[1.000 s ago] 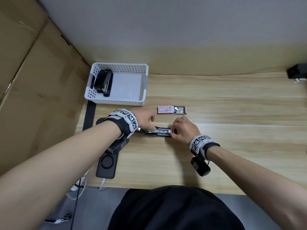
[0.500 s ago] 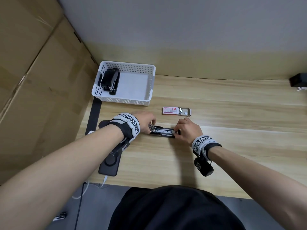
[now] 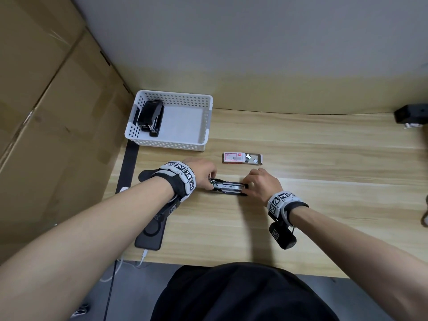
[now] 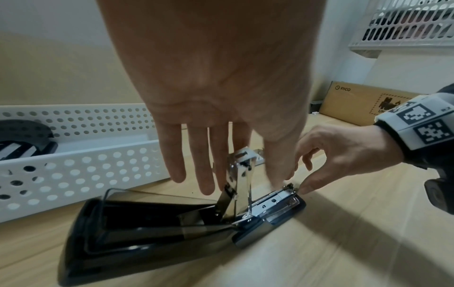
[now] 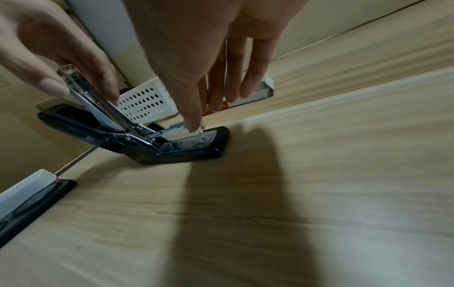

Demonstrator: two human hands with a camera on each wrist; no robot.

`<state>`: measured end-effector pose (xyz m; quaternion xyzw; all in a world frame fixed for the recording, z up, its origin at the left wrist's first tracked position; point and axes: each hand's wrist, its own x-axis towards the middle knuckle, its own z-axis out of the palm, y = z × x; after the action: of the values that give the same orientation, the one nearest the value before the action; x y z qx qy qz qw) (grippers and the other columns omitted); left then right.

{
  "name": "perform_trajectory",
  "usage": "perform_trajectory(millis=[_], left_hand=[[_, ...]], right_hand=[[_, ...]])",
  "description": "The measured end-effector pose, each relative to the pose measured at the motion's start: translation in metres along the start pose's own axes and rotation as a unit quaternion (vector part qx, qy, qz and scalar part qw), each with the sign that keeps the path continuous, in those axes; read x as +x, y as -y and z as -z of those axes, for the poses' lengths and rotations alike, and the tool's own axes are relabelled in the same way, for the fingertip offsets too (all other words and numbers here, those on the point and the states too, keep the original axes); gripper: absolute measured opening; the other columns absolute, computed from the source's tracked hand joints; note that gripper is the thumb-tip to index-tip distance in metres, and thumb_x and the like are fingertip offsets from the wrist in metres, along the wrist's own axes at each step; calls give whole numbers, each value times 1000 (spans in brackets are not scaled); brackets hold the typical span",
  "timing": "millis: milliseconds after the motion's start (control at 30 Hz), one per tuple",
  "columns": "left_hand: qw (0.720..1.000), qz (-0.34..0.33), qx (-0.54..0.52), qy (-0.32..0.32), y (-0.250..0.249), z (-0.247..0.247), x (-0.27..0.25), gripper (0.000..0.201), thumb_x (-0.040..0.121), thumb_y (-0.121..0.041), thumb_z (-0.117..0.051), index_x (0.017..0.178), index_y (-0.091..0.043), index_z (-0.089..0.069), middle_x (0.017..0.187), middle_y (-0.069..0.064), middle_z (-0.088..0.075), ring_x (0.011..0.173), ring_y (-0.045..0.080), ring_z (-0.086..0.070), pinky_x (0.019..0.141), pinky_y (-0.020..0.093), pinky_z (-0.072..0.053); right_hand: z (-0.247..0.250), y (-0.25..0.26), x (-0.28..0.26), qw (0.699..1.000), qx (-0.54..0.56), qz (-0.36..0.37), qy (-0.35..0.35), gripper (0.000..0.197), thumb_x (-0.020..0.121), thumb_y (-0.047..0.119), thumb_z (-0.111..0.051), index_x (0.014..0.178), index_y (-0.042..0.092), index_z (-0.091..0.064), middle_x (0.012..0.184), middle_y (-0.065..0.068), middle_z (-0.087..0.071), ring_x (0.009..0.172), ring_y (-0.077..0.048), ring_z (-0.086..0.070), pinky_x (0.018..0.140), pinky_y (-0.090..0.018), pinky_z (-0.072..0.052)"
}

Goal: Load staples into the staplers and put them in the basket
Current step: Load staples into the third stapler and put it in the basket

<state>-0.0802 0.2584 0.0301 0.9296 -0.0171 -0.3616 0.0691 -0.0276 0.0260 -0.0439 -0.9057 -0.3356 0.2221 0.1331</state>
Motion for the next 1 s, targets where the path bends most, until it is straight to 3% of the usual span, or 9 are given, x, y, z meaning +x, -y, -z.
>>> perform_trajectory(millis=[100, 300, 500, 633, 733, 867, 1000], left_hand=[[1000, -2, -15, 2, -6, 10, 8, 38, 82, -53, -58, 104, -23, -65, 98, -4, -65, 89, 21, -61, 76, 33, -52], [1000, -25, 17, -9, -24, 34, 37, 23, 87, -33, -52, 97, -21, -68, 96, -1, -68, 83, 22, -63, 70, 30, -51], [1000, -16, 12, 21, -40, 40, 81, 38, 77, -37, -47, 102, -14, -65, 102, 7, -64, 87, 29, -64, 73, 37, -54], [998, -19, 25, 56, -40, 33, 104, 24, 78, -36, -46, 86, -15, -52, 100, 6, -58, 82, 28, -60, 69, 38, -53], [997, -31, 26, 62, -35, 25, 110, 16, 82, -31, -46, 89, -18, -47, 104, 5, -56, 87, 29, -58, 66, 35, -46], [998, -42, 7, 56, -26, 18, 111, 23, 83, -31, -50, 101, -18, -52, 113, 5, -53, 95, 29, -55, 71, 36, -47], [996, -63, 13, 63, -22, 17, 110, 28, 87, -32, -55, 105, -12, -57, 131, 7, -44, 113, 29, -46, 88, 41, -46]], right_hand=[[8, -11, -2, 1000, 4, -14, 4, 25, 85, 43, -66, 104, 28, -70, 101, 7, -58, 106, -16, -48, 71, -32, -46], [27, -41, -4, 999, 25, -40, -9, 18, 88, 35, -61, 103, 28, -70, 106, 5, -58, 107, -18, -48, 74, -35, -49], [38, -61, 20, 997, 42, -60, -32, 15, 88, 33, -62, 101, 30, -69, 104, 5, -57, 104, -18, -48, 74, -34, -48], [41, -61, 50, 997, 52, -48, -29, 18, 89, 33, -61, 104, 26, -68, 102, 2, -57, 101, -20, -51, 70, -33, -46], [40, -57, 72, 997, 67, -26, -19, 17, 89, 36, -61, 101, 27, -68, 99, 2, -57, 98, -22, -53, 72, -39, -51], [38, -52, 93, 998, 61, 1, -4, 16, 89, 31, -62, 102, 29, -69, 101, 2, -57, 100, -22, -53, 74, -39, -51], [33, -55, 101, 999, 47, 5, 20, 18, 86, 31, -63, 104, 30, -68, 104, 1, -57, 106, -22, -51, 75, -36, -49]])
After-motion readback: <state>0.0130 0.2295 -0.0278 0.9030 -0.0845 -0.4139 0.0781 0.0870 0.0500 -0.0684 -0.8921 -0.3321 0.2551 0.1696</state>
